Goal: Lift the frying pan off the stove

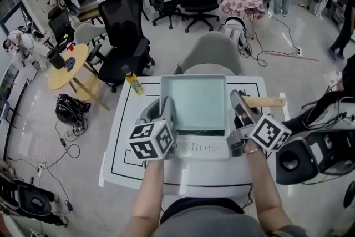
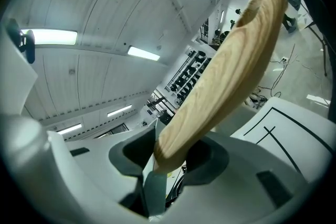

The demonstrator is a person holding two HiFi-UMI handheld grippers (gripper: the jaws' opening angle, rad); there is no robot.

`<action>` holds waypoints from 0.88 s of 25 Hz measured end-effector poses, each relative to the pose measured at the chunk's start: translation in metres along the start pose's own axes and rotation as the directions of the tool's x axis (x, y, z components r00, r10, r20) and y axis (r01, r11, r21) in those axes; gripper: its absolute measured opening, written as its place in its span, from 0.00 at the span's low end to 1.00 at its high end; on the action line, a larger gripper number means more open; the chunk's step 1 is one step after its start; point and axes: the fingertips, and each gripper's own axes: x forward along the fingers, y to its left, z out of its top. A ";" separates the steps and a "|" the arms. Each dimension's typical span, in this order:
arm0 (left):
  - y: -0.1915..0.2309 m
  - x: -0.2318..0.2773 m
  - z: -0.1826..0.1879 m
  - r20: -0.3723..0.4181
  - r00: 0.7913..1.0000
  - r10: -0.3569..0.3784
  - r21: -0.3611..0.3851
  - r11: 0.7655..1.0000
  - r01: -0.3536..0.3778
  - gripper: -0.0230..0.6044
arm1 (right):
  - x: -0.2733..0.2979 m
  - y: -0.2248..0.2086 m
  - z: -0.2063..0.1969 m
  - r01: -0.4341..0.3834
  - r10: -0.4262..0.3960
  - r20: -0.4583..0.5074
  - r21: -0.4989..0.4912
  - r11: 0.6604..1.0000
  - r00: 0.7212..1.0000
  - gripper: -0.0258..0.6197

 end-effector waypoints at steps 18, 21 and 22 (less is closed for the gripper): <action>-0.016 -0.031 0.024 0.085 0.996 0.006 0.023 1.000 -0.008 0.10 | -0.015 0.035 0.020 -0.095 0.097 0.023 -0.053 0.994 0.995 0.28; -0.016 -0.034 0.025 0.089 0.996 0.008 0.025 1.000 -0.010 0.10 | -0.016 0.037 0.021 -0.109 0.110 0.023 -0.059 0.992 0.994 0.28; -0.016 -0.035 0.024 0.092 0.996 0.009 0.026 1.000 -0.011 0.10 | -0.016 0.037 0.020 -0.112 0.114 0.025 -0.058 0.992 0.993 0.28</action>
